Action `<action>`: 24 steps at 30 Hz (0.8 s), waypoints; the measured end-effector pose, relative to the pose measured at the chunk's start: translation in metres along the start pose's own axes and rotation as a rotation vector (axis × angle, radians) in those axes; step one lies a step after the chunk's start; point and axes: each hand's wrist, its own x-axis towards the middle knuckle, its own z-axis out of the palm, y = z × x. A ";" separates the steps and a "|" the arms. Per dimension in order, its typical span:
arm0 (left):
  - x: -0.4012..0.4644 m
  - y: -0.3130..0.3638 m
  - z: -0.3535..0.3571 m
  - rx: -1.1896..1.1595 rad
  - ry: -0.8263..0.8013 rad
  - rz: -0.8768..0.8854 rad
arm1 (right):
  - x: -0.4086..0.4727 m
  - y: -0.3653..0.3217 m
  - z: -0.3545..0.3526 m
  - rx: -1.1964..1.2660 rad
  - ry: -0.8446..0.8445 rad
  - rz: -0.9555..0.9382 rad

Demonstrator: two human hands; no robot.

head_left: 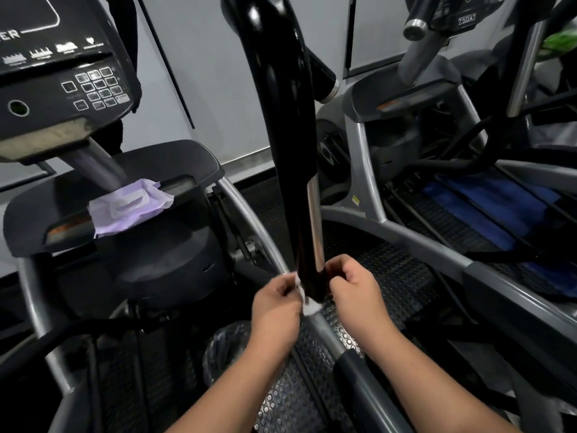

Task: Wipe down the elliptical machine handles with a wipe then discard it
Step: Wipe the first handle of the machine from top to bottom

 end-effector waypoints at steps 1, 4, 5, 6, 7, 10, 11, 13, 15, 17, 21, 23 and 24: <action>0.000 -0.004 0.000 0.029 -0.020 -0.027 | 0.000 0.000 0.000 0.013 -0.001 0.005; 0.002 0.005 -0.001 -0.014 -0.043 0.011 | 0.000 0.000 0.000 0.015 -0.008 -0.009; 0.004 0.009 -0.003 -0.045 -0.038 0.035 | 0.000 0.000 0.000 0.013 -0.004 -0.011; 0.005 0.011 -0.003 -0.068 -0.042 0.047 | 0.000 0.001 -0.001 0.014 -0.002 -0.005; 0.005 0.010 -0.003 -0.077 -0.058 0.048 | 0.000 0.001 0.000 0.017 0.000 0.004; 0.001 -0.003 -0.002 -0.010 -0.095 0.004 | -0.001 0.002 -0.001 0.011 -0.001 0.012; 0.001 -0.005 -0.002 0.018 -0.091 -0.005 | -0.001 0.002 -0.001 0.004 -0.005 0.006; 0.002 0.000 -0.004 -0.006 -0.086 0.021 | -0.001 0.001 -0.001 0.004 -0.006 -0.008; 0.004 0.005 -0.006 -0.065 -0.077 0.034 | -0.001 0.002 -0.001 -0.002 0.000 -0.004; 0.005 0.000 -0.008 -0.038 -0.098 0.030 | -0.002 0.000 -0.001 -0.006 0.008 -0.003; 0.010 -0.012 -0.004 0.215 -0.154 0.024 | -0.005 -0.001 -0.002 -0.019 0.010 -0.012; 0.018 -0.002 -0.004 0.180 -0.154 0.040 | -0.005 -0.001 -0.002 -0.002 0.005 -0.011; 0.021 0.004 -0.005 0.150 -0.149 0.052 | -0.005 -0.001 -0.001 -0.003 0.004 -0.011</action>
